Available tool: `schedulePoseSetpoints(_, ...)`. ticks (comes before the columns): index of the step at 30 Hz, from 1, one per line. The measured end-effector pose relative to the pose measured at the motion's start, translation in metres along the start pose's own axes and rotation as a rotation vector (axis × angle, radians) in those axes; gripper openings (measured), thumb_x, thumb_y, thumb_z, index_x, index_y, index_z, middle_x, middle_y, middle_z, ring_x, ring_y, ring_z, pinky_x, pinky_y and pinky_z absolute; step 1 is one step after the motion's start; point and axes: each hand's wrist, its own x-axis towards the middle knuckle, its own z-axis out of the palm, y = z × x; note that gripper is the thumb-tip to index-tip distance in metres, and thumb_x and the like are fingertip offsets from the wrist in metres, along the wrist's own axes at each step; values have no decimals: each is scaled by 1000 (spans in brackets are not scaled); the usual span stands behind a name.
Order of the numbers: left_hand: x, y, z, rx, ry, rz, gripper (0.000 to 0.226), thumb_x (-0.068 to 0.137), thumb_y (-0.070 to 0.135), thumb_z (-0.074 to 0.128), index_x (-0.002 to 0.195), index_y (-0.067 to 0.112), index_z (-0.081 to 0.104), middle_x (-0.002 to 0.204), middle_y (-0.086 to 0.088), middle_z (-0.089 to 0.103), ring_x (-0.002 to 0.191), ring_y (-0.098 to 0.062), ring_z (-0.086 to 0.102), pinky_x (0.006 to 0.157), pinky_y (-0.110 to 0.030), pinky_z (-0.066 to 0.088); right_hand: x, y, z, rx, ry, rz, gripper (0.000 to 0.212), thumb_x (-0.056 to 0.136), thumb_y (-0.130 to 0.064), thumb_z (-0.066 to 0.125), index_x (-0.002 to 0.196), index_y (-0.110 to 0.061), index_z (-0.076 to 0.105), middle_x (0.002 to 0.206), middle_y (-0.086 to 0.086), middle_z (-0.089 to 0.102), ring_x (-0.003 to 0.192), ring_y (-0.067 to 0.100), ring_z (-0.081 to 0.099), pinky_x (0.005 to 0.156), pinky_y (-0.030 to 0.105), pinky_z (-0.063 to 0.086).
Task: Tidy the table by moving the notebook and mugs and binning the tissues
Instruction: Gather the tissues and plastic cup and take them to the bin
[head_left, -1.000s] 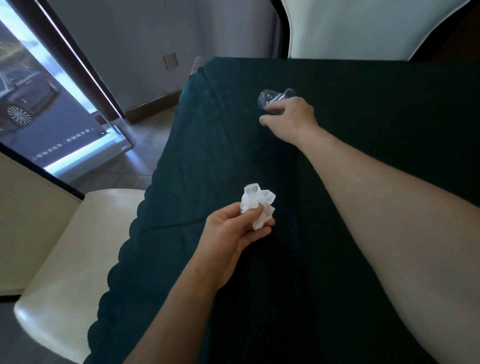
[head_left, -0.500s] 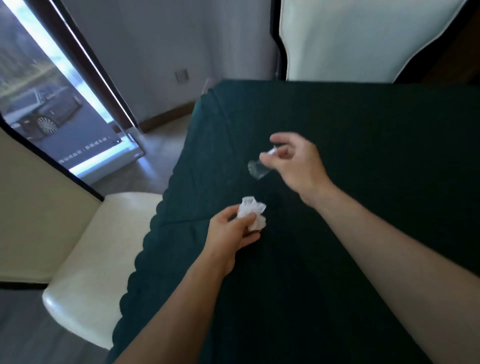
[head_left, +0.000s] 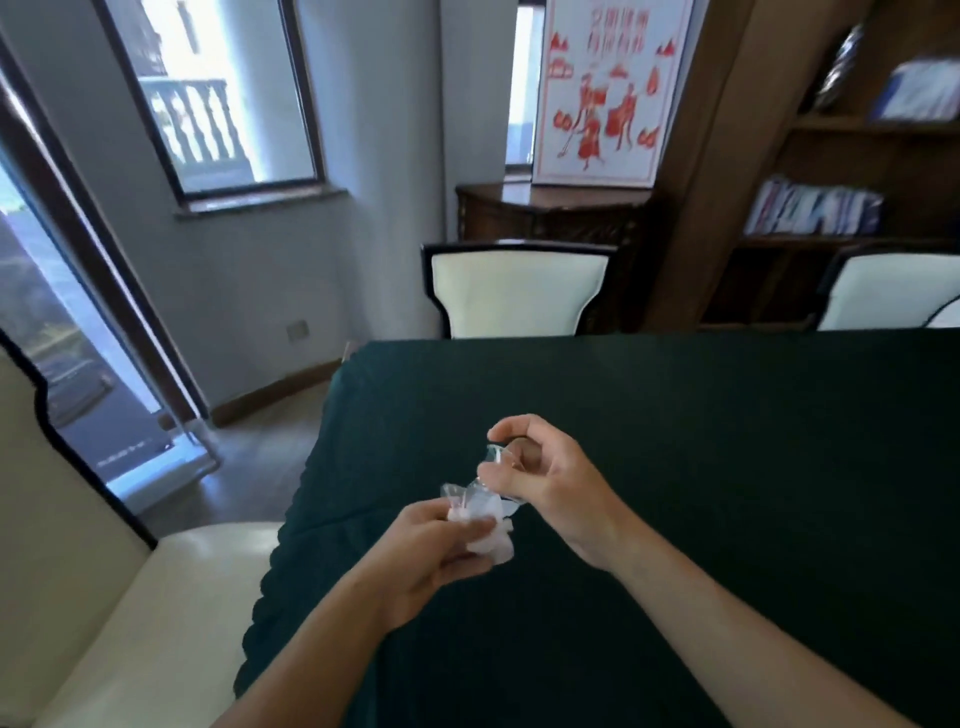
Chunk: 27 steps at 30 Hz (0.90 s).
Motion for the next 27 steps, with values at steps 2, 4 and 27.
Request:
schedulePoseSetpoints(2,-33,5,29,-5,-83,47,20,89,18,79,108,12,81,114,-16,79,103,-27,78,77,-28,62,-45,-30,-9,-54,22,-20,38,84,-27,79,119,-30,67,76,-2,60,79,20,58,85,43,55)
schedulePoseSetpoints(4,-61,7,58,-10,-151,67,18,91,18,75,106,13,82,114,-15,79,102,-24,78,78,-27,61,-90,-56,-19,-109,57,-35,41,84,-28,79,124,-33,68,79,-2,61,81,15,61,87,39,56)
schedulePoseSetpoints(27,-175,-115,465,535,-696,28,29,97,44,68,109,21,80,115,-5,80,107,-19,76,87,-32,61,-502,-97,-224,-971,557,161,32,100,-14,54,126,-19,70,122,-6,55,102,7,58,86,16,47)
